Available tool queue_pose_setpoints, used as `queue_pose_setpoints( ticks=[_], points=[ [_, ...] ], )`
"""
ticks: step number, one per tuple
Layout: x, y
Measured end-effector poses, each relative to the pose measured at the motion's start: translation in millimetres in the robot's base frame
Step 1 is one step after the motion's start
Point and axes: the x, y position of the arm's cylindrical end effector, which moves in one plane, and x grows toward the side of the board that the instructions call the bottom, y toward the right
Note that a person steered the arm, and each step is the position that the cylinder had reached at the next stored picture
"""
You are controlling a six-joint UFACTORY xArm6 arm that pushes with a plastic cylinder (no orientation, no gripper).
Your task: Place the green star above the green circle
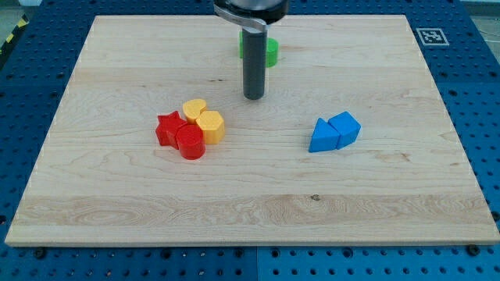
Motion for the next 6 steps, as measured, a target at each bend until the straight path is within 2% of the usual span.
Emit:
queue_pose_setpoints(
  ticks=[2, 6],
  points=[
    [-39, -21],
    [-112, -17]
  ],
)
